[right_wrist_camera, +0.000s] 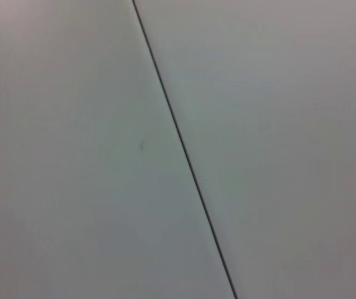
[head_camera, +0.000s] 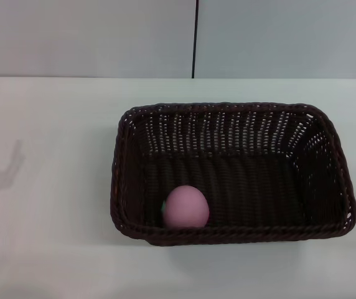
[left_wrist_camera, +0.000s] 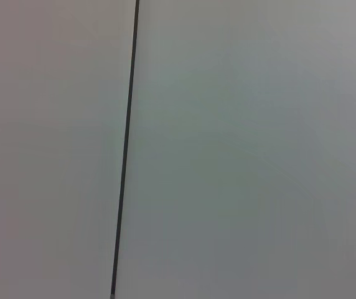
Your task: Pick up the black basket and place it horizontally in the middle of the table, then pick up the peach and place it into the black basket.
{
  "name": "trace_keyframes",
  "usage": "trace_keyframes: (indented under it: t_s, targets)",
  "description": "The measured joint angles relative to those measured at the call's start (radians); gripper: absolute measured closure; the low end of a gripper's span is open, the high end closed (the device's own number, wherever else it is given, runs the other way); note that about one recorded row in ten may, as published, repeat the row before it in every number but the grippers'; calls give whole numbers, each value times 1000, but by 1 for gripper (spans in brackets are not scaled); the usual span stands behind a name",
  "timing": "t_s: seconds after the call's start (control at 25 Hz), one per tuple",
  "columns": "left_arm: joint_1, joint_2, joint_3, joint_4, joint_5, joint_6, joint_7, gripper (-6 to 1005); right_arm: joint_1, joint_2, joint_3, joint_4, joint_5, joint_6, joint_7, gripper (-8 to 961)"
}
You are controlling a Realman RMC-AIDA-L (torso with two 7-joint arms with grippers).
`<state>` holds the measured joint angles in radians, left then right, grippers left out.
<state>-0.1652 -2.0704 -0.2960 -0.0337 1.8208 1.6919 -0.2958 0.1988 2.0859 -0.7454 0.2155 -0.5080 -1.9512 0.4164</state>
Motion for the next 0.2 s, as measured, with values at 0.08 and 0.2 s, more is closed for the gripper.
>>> trace_keyframes:
  t_s: [0.08,0.2]
  targets:
    - [-2,0,-1,-15,0,-8,50,172,6,0,0,-6,-9,11,-2,356]
    - [-2,-1,-1,-35,0,-15,86,172,10,0,1,-9,-11,31,-4,356]
